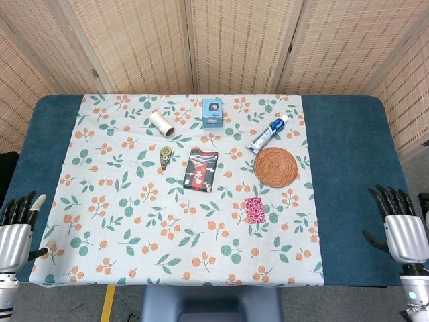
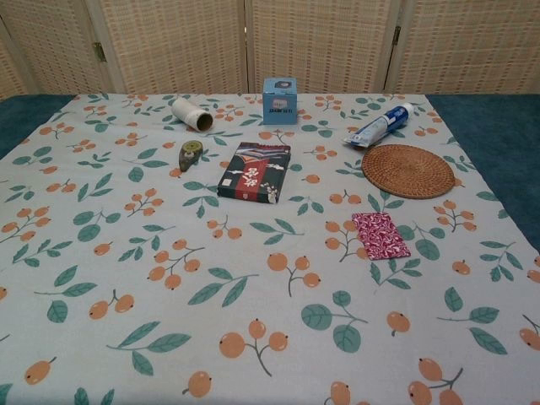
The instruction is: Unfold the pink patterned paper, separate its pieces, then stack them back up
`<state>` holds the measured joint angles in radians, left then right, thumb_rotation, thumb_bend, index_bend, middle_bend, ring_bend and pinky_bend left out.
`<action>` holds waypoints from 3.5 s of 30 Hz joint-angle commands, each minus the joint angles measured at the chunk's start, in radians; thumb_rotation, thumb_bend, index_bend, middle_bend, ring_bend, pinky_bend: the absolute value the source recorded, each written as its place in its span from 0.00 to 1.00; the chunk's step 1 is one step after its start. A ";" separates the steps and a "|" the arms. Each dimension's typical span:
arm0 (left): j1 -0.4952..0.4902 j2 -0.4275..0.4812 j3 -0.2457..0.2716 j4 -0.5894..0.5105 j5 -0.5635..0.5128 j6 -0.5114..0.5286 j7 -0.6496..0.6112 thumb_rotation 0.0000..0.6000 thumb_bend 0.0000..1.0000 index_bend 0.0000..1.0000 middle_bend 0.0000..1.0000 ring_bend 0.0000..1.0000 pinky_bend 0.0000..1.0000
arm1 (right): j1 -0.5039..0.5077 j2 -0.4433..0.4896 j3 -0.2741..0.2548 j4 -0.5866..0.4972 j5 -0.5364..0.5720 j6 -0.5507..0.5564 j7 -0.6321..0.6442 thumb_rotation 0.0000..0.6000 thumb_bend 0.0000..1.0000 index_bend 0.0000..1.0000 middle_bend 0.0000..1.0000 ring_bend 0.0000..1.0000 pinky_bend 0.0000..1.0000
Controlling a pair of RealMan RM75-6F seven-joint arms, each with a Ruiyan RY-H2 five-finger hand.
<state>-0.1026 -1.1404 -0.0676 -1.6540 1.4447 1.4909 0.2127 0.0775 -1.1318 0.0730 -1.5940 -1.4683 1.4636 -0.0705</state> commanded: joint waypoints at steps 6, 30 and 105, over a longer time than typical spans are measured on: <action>-0.001 0.000 0.001 0.002 0.006 0.002 -0.002 1.00 0.23 0.02 0.01 0.03 0.00 | 0.004 -0.002 0.001 0.000 0.001 -0.004 -0.002 1.00 0.23 0.10 0.10 0.04 0.00; -0.002 -0.004 0.007 0.003 0.014 -0.002 -0.005 1.00 0.23 0.03 0.01 0.04 0.00 | 0.088 0.051 -0.006 -0.106 -0.009 -0.152 0.036 1.00 0.23 0.11 0.11 0.05 0.00; 0.035 -0.008 0.025 0.050 0.035 0.019 -0.082 1.00 0.23 0.10 0.03 0.09 0.00 | 0.550 -0.431 0.029 0.228 0.272 -0.641 -0.091 0.34 0.22 0.31 0.07 0.00 0.00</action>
<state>-0.0674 -1.1485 -0.0428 -1.6046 1.4796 1.5105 0.1310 0.6270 -1.5631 0.1023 -1.3654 -1.1961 0.8228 -0.1621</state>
